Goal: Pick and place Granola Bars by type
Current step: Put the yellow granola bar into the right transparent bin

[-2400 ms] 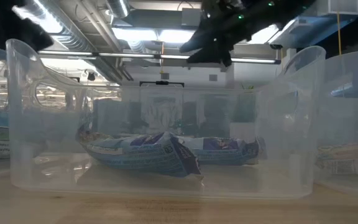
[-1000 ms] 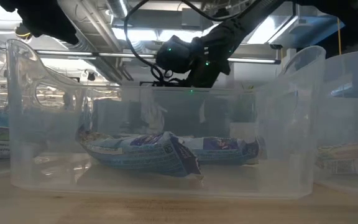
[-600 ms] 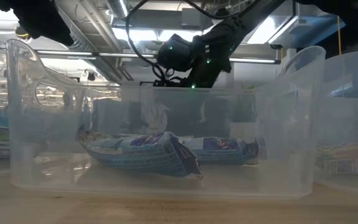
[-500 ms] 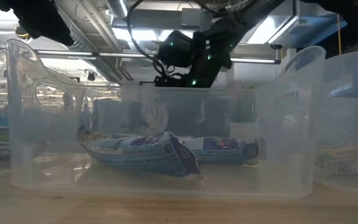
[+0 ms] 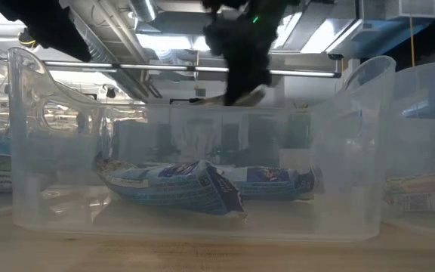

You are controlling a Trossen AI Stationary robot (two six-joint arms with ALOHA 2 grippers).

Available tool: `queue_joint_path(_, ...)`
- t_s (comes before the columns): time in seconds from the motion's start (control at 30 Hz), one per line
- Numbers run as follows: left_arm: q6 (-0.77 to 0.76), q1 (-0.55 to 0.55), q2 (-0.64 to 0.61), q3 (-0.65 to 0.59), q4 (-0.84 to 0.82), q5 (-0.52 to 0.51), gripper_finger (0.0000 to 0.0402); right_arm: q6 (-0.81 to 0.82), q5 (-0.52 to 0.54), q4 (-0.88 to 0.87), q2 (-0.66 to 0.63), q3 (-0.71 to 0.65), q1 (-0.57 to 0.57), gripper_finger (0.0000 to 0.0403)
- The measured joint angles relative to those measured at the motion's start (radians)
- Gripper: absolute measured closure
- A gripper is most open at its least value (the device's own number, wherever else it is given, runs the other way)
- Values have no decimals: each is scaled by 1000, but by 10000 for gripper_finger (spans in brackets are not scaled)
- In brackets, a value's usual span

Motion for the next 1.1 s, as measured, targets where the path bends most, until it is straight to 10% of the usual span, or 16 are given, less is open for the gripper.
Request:
queue_joint_path(0.63,79,126,0,0,93,-1,270,830,188,-359,-88,-24,616,327)
queue_joint_path(1.1,39,133,0,0,155,9,270,930,209,-101,-87,-358,783,327)
